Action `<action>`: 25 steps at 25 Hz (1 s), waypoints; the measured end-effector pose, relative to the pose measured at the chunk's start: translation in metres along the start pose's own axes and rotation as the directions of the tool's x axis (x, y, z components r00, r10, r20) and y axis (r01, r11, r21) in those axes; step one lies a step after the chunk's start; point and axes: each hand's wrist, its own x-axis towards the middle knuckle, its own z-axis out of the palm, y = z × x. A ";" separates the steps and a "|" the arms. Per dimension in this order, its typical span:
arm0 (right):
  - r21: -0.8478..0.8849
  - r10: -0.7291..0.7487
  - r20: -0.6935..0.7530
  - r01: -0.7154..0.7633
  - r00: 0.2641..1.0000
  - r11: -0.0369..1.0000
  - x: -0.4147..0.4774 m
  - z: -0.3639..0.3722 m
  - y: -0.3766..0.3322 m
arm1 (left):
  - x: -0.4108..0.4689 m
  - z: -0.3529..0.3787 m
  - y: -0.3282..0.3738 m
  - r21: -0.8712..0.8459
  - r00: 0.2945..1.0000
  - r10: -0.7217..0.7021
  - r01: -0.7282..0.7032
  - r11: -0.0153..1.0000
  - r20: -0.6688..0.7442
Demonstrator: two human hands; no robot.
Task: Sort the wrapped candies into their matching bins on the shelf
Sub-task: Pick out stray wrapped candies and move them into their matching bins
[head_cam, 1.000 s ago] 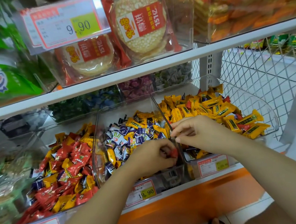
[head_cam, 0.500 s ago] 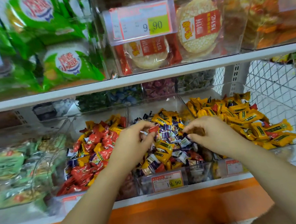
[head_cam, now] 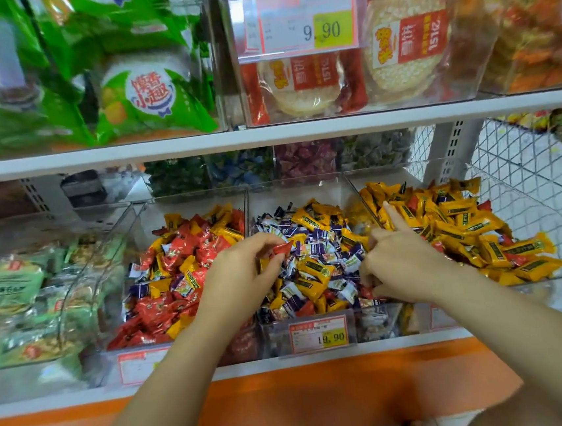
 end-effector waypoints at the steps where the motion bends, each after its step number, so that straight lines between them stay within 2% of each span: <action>1: 0.013 -0.003 -0.012 0.003 1.000 1.000 0.000 0.000 0.000 | 0.000 0.001 0.000 0.003 1.000 -0.006 0.006 1.000 -0.002; 7: -0.009 -0.092 -0.047 0.092 0.995 0.996 -0.001 0.005 -0.002 | -0.003 -0.001 0.003 -0.012 1.000 0.004 -0.004 1.000 0.005; 9: 0.057 -0.075 -0.098 0.081 0.992 0.995 -0.002 0.010 -0.002 | -0.004 -0.001 0.003 -0.023 1.000 -0.006 0.006 1.000 0.011; 11: 0.198 -0.031 -0.167 0.064 0.985 0.978 -0.004 0.013 0.000 | -0.006 -0.004 0.003 -0.036 1.000 -0.016 0.016 0.999 0.016; 14: 0.466 0.103 -0.381 0.095 0.919 0.880 -0.004 0.004 -0.001 | -0.009 -0.015 0.001 -0.073 0.999 -0.029 0.026 0.997 -0.039; 17: 0.742 0.247 -0.430 0.183 0.868 0.646 0.009 -0.028 -0.024 | -0.015 -0.035 -0.015 -0.114 0.978 -0.121 0.102 0.988 -0.172; 19: 0.798 0.263 -0.442 0.243 0.857 0.551 0.028 -0.049 -0.051 | -0.019 -0.047 -0.033 -0.100 0.945 -0.194 0.173 0.980 -0.264; 22: 0.820 0.235 -0.436 0.276 0.868 0.502 0.061 -0.071 -0.091 | -0.024 -0.056 -0.058 -0.030 0.895 -0.279 0.287 0.957 -0.347; 25: 0.797 0.162 -0.395 0.249 0.904 0.551 0.083 -0.076 -0.109 | -0.029 -0.059 -0.075 0.056 0.913 -0.317 0.342 0.938 -0.256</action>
